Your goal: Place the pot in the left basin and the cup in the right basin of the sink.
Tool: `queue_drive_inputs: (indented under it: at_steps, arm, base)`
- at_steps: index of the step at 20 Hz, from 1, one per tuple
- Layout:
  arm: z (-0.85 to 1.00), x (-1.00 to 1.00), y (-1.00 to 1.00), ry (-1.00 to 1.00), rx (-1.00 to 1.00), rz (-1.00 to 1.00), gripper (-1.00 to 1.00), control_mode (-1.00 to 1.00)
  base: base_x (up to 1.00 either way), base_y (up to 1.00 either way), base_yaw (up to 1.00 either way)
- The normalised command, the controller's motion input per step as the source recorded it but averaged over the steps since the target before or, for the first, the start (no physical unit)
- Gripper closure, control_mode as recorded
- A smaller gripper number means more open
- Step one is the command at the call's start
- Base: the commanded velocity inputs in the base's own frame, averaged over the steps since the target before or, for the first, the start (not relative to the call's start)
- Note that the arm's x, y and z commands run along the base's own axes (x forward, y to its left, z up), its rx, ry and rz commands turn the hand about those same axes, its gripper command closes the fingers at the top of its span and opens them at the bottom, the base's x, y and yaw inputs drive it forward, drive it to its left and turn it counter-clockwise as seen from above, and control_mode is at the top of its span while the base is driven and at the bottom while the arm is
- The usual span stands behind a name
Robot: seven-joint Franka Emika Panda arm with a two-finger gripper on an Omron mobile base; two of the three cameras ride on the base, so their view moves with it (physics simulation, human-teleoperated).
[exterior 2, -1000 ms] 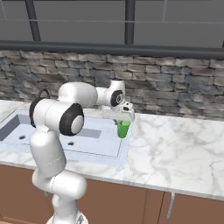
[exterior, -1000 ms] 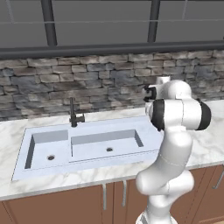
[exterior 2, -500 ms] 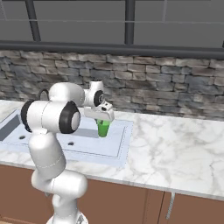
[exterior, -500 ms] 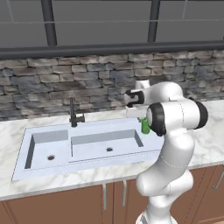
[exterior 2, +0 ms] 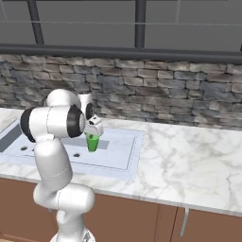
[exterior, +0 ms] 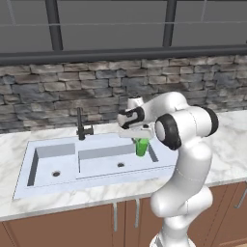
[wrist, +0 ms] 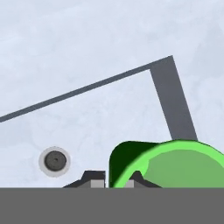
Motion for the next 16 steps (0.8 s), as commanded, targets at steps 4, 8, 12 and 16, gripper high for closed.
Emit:
queue_drive_inputs:
  at_steps: [4,8,12,16]
  arm:
    - [-0.24,0.19,0.00,-0.05,-0.05,0.05,1.00,-1.00]
    - [-0.30,0.17,-0.01,-0.06,-0.03,0.05,1.00,-1.00]
    - [-0.40,0.06,0.02,-0.01,-0.07,0.01,1.00,-1.00]
    - [-0.40,0.00,0.04,-0.01,-0.05,0.01,1.00,-1.00]
  base:
    - [0.00,0.00,0.00]
    - [0.00,0.00,0.00]
    - [0.00,0.00,0.00]
    - [0.00,0.00,0.00]
